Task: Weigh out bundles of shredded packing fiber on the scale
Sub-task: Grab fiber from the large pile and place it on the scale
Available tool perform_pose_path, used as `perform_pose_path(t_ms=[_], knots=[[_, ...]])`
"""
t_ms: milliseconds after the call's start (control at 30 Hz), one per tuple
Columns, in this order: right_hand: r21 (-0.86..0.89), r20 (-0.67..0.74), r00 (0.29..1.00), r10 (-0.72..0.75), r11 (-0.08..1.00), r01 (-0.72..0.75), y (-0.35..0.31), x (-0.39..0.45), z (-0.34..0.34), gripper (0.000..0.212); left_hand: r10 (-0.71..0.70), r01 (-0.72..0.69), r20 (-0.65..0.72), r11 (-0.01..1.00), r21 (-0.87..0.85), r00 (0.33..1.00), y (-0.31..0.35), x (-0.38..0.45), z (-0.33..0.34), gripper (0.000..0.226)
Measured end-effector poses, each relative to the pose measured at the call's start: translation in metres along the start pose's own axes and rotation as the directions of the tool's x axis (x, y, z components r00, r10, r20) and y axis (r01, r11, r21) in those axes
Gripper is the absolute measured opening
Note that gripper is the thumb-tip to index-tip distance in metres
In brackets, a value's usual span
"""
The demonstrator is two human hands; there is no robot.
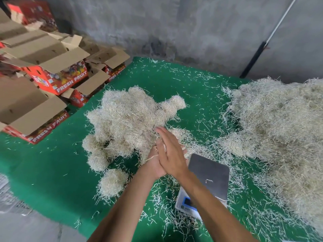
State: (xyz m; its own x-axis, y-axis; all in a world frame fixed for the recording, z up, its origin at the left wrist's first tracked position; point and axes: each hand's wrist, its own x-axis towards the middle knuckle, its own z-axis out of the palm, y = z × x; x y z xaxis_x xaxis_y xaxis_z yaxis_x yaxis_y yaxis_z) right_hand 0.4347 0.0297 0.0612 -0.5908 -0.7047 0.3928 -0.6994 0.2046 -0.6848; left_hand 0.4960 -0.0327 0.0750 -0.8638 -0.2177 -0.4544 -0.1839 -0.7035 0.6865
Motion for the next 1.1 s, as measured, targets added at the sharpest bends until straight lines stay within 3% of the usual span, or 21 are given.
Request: perform_pose_path(t_ms=[67,200,267,367,433,533,600,667,767,833,900,967,1033,1100], knots=[[-0.034,-0.016,1.000,0.019,0.999,-0.020,0.017,0.008,-0.008,0.041,-0.067,0.063,-0.024,0.990,-0.128,0.997,0.017,0.009,0.004,0.044],[0.074,0.018,1.000,-0.016,0.997,0.015,0.022,0.010,0.008,0.038,-0.096,0.038,-0.167,0.946,-0.322,0.981,0.052,0.037,-0.018,0.064],[0.025,0.022,0.999,-0.044,0.999,0.044,0.023,0.021,0.022,0.033,-0.110,0.029,-0.187,0.920,-0.391,0.976,0.064,0.045,-0.025,0.073],[-0.028,0.084,0.992,0.098,0.995,-0.096,0.032,0.060,0.028,0.026,-0.125,0.068,-0.176,0.951,-0.301,0.976,0.070,0.051,-0.033,0.052],[-0.114,0.163,0.973,0.165,0.982,-0.147,0.037,0.091,0.036,0.024,-0.088,0.021,-0.194,0.947,-0.320,0.977,0.077,0.054,-0.042,0.044],[-0.049,0.156,0.953,0.259,0.966,-0.254,0.035,0.139,0.051,0.045,0.053,-0.153,-0.419,0.966,-0.209,0.907,0.085,0.066,-0.062,0.030],[0.023,0.190,0.944,0.270,0.960,-0.279,0.035,0.166,0.058,0.059,0.122,-0.186,-0.482,0.979,-0.086,0.867,0.087,0.070,-0.079,0.033],[-0.100,0.155,0.963,0.221,0.973,-0.207,0.050,0.182,0.057,0.061,0.064,-0.103,-0.474,0.993,-0.056,0.878,0.081,0.072,-0.096,0.033],[-0.243,0.085,0.950,0.300,0.931,-0.273,0.098,0.178,0.041,0.058,-0.083,0.080,-0.460,0.996,-0.024,0.884,0.064,0.074,-0.117,0.039],[-0.419,0.180,0.882,0.436,0.845,-0.332,0.135,0.157,0.034,0.053,-0.135,0.191,-0.469,0.979,0.074,0.873,0.047,0.077,-0.120,0.036],[-0.565,0.353,0.718,0.601,0.748,-0.348,0.162,0.127,0.031,0.057,-0.230,0.329,-0.521,0.938,0.106,0.822,0.031,0.079,-0.112,0.027],[-0.575,0.429,0.593,0.681,0.713,-0.402,0.179,0.096,0.032,0.067,-0.259,0.452,-0.565,0.861,0.232,0.784,0.015,0.080,-0.101,0.023],[-0.573,0.424,0.561,0.711,0.690,-0.441,0.183,0.070,0.034,0.068,-0.267,0.476,-0.567,0.840,0.260,0.780,-0.004,0.083,-0.089,0.017],[-0.591,0.397,0.593,0.700,0.690,-0.418,0.176,0.052,0.036,0.058,-0.306,0.467,-0.538,0.863,0.192,0.786,-0.022,0.089,-0.074,0.012]])
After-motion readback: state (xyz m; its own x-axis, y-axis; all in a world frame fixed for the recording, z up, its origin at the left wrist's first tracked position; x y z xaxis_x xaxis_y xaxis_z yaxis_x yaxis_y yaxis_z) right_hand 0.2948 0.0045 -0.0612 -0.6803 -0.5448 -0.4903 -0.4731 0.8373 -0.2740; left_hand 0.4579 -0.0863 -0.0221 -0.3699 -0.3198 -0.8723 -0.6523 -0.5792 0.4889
